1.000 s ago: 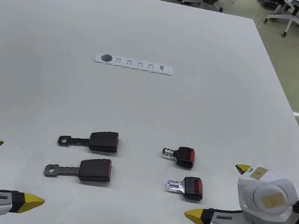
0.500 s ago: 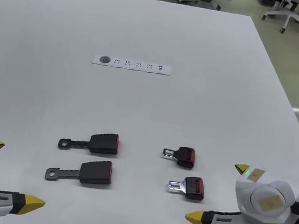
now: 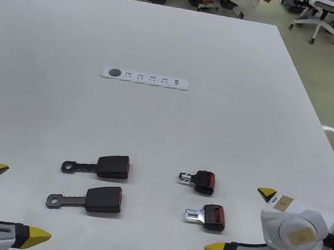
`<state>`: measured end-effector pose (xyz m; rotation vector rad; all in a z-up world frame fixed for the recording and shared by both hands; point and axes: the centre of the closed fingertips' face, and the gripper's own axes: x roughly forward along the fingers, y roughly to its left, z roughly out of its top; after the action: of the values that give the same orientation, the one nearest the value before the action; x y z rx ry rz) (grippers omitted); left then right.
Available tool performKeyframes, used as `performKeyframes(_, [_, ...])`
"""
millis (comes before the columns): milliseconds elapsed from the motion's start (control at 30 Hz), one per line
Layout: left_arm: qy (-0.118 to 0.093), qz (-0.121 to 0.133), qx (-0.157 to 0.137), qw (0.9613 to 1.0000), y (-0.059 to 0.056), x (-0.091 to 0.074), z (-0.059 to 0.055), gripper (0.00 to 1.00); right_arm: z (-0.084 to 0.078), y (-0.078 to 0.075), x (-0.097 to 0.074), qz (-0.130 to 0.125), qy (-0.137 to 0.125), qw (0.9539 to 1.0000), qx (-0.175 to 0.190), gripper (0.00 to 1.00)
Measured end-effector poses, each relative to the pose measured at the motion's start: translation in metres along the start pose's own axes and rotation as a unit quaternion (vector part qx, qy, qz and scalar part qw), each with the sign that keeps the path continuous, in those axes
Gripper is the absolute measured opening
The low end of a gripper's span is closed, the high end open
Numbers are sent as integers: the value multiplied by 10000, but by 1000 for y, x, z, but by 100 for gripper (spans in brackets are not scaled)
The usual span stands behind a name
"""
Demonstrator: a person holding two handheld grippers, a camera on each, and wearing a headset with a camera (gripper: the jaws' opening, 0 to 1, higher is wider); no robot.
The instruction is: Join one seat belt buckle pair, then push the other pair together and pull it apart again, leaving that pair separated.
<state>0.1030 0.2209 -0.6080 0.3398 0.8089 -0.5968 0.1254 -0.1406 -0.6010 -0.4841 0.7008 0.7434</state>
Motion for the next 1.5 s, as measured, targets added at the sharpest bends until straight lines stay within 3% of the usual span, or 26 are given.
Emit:
performKeyframes(733, [-5,-35,-68,10000,-2,3,-8,100,-1,5,3,113,132,9997,-153,87])
performKeyframes(967, [-17,-198,-45,9998,-6,6,-6,92,-3,6,5,255,117,9993,-241,83])
performKeyframes(1167, [5,-443,232,9987,-16,12,-2,83,-5,11,7,424,71,9983,-389,77])
performKeyframes(1267, [63,-449,562,9974,-18,18,-1,80,-5,16,9,602,50,9975,-370,74])
performKeyframes(1367, [51,-583,489,9971,-20,25,1,79,-5,17,12,675,59,9964,-499,72])
performKeyframes(1500, [92,-757,673,9948,-29,36,10,77,-5,20,13,807,118,9948,-617,68])
